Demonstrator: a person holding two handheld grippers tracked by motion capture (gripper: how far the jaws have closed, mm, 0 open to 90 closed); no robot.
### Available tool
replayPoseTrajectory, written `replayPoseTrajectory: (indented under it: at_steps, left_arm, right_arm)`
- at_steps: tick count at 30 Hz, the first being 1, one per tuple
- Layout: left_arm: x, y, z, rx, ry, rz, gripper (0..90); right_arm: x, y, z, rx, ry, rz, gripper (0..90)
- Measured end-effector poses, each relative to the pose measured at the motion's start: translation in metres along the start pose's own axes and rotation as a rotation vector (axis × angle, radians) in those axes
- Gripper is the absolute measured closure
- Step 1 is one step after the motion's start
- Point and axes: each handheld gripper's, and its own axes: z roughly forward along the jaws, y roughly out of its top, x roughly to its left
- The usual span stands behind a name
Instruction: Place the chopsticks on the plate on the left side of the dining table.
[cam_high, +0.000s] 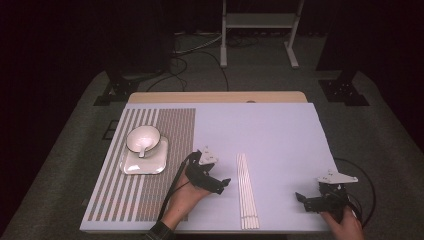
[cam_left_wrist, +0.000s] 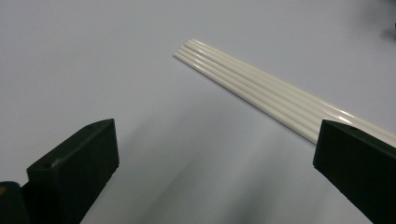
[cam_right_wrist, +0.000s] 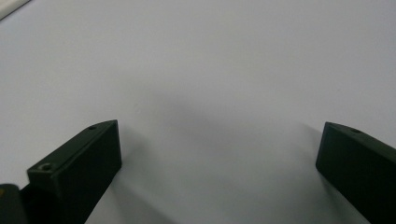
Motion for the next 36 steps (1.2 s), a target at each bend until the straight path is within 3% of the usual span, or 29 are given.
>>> replayPoseTrajectory:
  at_steps: [25, 36]
  left_arm:
    - [0.007, 0.021, 0.037, 0.006, 0.001, -0.004, 0.0]
    - [0.006, 0.023, 0.059, 0.046, 0.004, 0.011, 0.0]
  right_arm:
    - [0.0, 0.0, 0.0, 0.0, 0.001, 0.002, 0.0]
    - [0.0, 0.0, 0.0, -0.001, 0.0, 0.0, 0.0]
